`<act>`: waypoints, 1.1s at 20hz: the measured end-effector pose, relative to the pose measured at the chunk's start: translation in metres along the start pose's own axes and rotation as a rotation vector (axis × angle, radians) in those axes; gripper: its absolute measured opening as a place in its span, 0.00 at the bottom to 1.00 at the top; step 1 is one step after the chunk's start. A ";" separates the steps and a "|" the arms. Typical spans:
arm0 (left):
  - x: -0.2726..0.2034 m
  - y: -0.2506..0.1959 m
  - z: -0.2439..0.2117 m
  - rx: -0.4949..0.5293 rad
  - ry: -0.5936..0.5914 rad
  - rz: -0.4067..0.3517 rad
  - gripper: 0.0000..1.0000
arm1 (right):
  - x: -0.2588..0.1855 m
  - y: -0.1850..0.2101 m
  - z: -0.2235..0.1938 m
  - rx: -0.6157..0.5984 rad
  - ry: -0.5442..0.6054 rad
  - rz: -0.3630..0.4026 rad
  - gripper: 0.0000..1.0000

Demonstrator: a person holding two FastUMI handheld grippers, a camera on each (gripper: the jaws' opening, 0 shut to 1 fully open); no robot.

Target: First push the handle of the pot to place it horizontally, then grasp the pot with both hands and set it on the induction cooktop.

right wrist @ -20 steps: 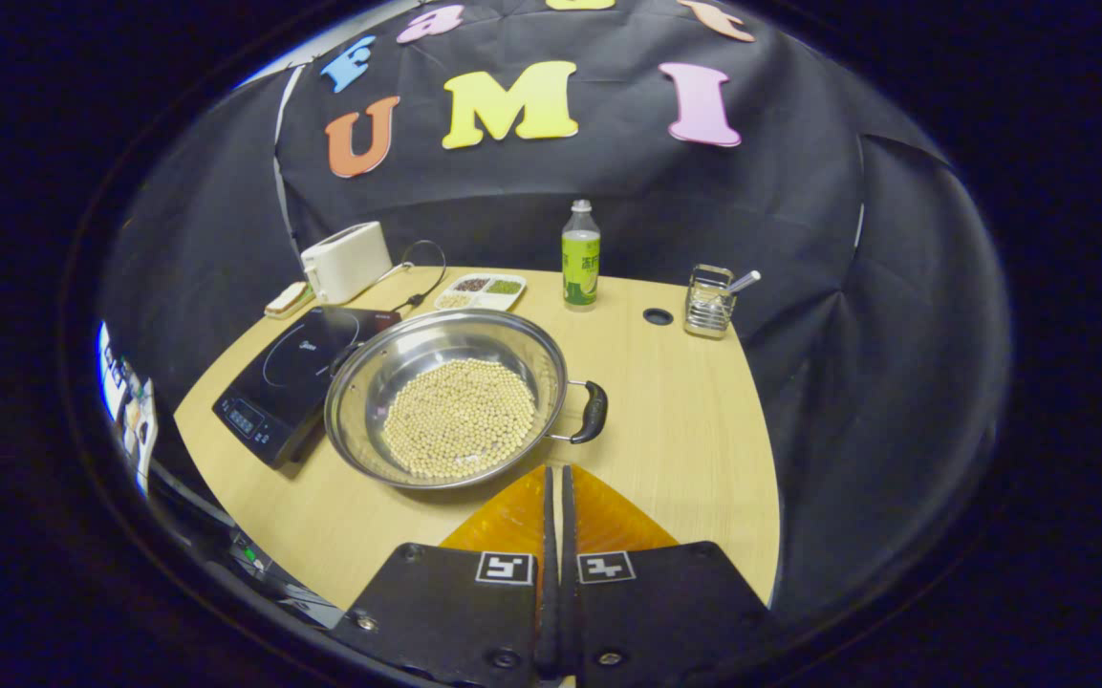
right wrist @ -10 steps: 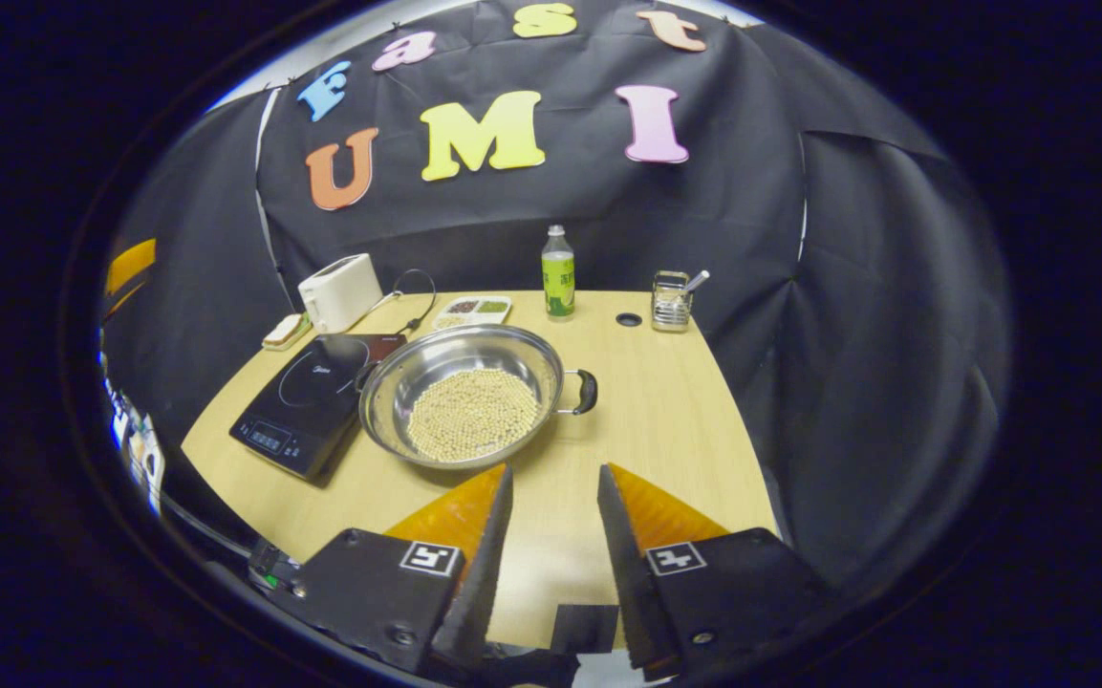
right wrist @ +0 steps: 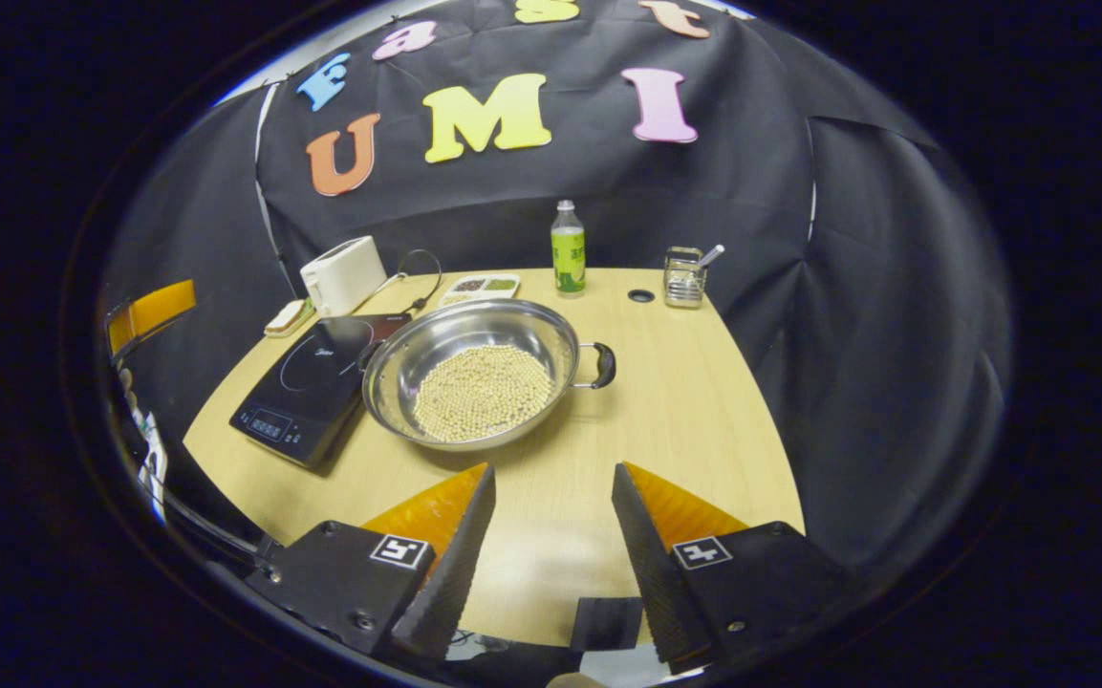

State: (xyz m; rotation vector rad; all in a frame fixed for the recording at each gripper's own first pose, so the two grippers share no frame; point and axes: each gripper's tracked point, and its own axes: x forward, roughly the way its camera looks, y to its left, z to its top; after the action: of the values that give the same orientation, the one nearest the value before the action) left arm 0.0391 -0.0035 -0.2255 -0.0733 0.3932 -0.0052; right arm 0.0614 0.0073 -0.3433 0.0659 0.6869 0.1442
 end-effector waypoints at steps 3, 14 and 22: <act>0.036 -0.010 -0.032 -0.003 0.083 -0.008 0.95 | 0.032 -0.007 0.006 0.015 0.044 0.024 0.79; 0.170 -0.029 -0.121 0.015 0.335 0.009 0.96 | 0.147 -0.033 0.058 0.015 0.130 0.092 0.78; 0.207 -0.039 -0.149 0.049 0.418 0.011 0.95 | 0.194 -0.042 0.060 -0.019 0.193 0.101 0.84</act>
State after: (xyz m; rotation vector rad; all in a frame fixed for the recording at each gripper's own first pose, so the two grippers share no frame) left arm 0.1734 -0.0565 -0.4386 -0.0205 0.8112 -0.0197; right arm 0.2521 -0.0047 -0.4229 0.0690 0.8750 0.2561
